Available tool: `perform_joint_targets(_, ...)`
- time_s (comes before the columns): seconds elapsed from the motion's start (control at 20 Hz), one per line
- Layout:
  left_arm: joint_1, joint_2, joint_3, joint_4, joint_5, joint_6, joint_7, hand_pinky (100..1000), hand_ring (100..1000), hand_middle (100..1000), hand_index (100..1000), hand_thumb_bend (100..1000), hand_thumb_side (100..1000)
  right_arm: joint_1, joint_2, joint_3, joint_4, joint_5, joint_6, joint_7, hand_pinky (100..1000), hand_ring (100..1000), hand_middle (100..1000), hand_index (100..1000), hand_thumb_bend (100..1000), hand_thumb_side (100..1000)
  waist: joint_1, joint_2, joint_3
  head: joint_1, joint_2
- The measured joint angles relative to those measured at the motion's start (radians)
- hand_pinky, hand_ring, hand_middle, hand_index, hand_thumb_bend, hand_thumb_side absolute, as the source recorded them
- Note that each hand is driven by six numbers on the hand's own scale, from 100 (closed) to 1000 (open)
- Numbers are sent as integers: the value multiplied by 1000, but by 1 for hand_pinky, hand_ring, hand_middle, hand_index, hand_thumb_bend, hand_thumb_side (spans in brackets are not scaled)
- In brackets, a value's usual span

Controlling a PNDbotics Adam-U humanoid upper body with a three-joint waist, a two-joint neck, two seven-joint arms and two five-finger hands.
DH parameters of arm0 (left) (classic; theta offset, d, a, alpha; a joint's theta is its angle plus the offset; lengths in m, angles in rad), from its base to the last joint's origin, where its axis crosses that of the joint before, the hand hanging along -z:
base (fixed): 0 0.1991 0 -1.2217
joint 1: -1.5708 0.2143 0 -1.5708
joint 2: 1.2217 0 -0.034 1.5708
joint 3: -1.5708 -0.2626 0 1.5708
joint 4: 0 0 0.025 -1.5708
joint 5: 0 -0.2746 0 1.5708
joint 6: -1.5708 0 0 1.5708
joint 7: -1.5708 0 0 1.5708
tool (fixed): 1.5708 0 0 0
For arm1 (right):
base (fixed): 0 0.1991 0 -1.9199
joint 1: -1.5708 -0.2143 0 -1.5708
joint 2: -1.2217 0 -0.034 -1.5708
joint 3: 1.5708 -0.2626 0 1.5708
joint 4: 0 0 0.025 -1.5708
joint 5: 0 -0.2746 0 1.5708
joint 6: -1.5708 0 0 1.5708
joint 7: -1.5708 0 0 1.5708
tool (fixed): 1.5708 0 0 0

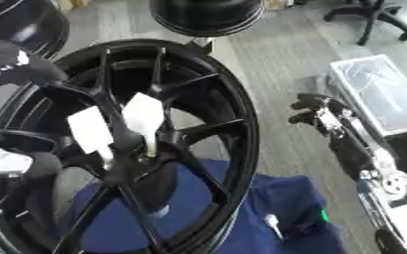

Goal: Pull the pin out of the wheel hub.

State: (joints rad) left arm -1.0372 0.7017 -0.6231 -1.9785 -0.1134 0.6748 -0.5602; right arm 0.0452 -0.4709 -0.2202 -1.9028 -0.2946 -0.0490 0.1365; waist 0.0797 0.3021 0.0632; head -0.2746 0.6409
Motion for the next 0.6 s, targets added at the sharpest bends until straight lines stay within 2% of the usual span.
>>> perform_joint_targets(0.35, -21, -72, -41, 97, -55, 10, 10, 874, 826, 743, 830, 690, 447, 0, 0, 5, 0, 1, 1, 1, 886, 680, 708, 808, 100, 720, 0, 0, 0, 1, 8)
perform_joint_targets(0.6, -26, -110, -59, 173, -105, 10, 10, 871, 823, 737, 823, 698, 440, -1, 0, 6, 0, 1, 2, 3, 886, 680, 708, 807, 100, 718, 0, 0, -2, 5, 8)
